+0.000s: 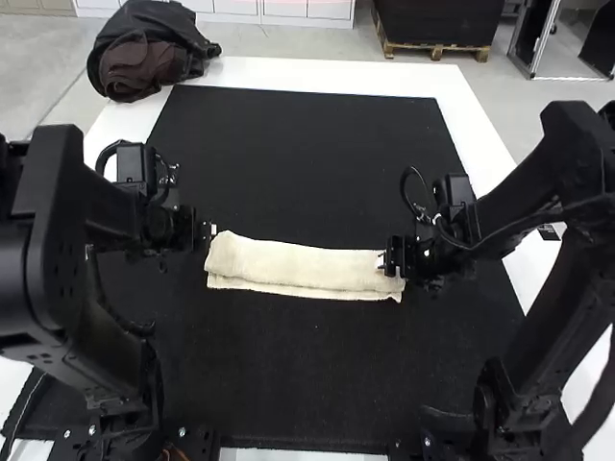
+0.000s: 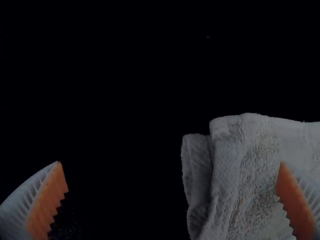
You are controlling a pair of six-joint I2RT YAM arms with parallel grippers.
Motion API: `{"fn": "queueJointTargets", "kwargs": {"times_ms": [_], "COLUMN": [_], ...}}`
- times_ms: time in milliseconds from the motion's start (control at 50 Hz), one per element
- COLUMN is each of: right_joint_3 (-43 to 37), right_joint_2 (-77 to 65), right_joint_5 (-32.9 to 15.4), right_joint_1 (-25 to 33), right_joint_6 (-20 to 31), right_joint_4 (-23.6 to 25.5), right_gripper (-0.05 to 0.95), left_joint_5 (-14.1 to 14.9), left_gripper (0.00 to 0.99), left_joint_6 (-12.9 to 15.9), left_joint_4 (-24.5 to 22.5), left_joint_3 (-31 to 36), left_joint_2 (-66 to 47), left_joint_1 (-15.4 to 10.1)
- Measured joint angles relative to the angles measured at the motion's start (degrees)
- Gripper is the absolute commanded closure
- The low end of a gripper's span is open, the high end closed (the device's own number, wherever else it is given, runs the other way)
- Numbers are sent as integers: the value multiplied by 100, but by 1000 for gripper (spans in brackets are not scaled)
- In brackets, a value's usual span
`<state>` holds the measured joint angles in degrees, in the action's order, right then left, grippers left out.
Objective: Fold the towel.
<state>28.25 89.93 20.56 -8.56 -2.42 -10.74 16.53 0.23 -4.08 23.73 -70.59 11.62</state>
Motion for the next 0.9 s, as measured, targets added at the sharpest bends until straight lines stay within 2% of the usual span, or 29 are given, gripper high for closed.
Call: {"fn": "queueJointTargets", "kwargs": {"times_ms": [60, 100, 160, 180, 320, 480, 740, 900], "right_joint_3": [9, 15, 33, 35, 48, 125, 249, 573], "right_joint_2": [42, 74, 168, 205, 393, 389, -273, -595], "right_joint_5": [-24, -17, 11, 17, 221, 310, 459, 520], "right_joint_1": [-24, -24, -61, -76, -96, -63, 713, 780], "right_joint_6": [7, 2, 4, 4, -11, 39, 177, 262], "right_joint_4": [-35, -57, -63, -74, -92, 140, 868, 1261], "right_gripper": [220, 411, 862, 933, 926, 928, 928, 928], "left_joint_5": [0, -2, 0, -2, -4, -17, -243, -420], "left_gripper": [26, 26, 28, 28, 28, 28, 28, 28], "left_joint_6": [-11, -13, -17, -24, -33, -37, -55, -55], "left_joint_4": [-2, 2, 20, 26, 42, 17, -48, -105], "left_joint_3": [0, 0, 0, 0, 0, 0, 4, 7], "left_joint_2": [20, 44, 79, 94, 219, 317, 317, 315], "left_joint_1": [0, 0, 0, 0, 0, 2, 0, 0]}}
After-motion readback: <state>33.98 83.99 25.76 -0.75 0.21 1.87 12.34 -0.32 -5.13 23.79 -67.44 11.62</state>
